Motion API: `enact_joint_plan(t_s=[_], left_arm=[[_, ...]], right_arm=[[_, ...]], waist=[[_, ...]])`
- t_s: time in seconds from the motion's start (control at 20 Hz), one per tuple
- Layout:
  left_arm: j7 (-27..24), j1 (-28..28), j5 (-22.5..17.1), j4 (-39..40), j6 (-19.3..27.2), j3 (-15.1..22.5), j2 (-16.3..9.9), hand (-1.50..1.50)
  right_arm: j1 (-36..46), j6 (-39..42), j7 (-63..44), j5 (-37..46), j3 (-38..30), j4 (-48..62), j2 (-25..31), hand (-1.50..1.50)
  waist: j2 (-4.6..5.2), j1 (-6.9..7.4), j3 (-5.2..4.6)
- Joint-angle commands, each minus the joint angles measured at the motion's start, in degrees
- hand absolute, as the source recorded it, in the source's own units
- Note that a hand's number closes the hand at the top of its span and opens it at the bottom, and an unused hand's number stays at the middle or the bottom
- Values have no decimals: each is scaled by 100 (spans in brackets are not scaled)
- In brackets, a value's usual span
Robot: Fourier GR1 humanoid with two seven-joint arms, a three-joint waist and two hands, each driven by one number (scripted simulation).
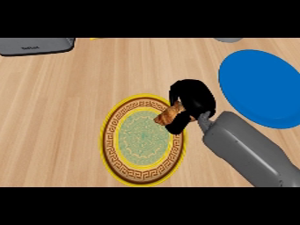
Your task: Pick the croissant from the plate and place it in the plate
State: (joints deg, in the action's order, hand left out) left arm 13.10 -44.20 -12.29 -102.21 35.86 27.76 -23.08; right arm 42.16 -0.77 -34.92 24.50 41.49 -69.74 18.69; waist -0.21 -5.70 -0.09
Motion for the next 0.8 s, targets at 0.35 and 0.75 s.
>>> enact_joint_plan(t_s=[0.35,0.75], left_arm=[[-530,1469,86,-615,-74,-508,-190,0],[-694,1540,46,-505,47,-315,-208,0]], right_arm=[[436,-1406,169,608,-1016,-219,802,150],[332,-1965,-112,886,-1547,-87,1293,150]], waist=[[-95,-304,16],[-45,-293,6]])
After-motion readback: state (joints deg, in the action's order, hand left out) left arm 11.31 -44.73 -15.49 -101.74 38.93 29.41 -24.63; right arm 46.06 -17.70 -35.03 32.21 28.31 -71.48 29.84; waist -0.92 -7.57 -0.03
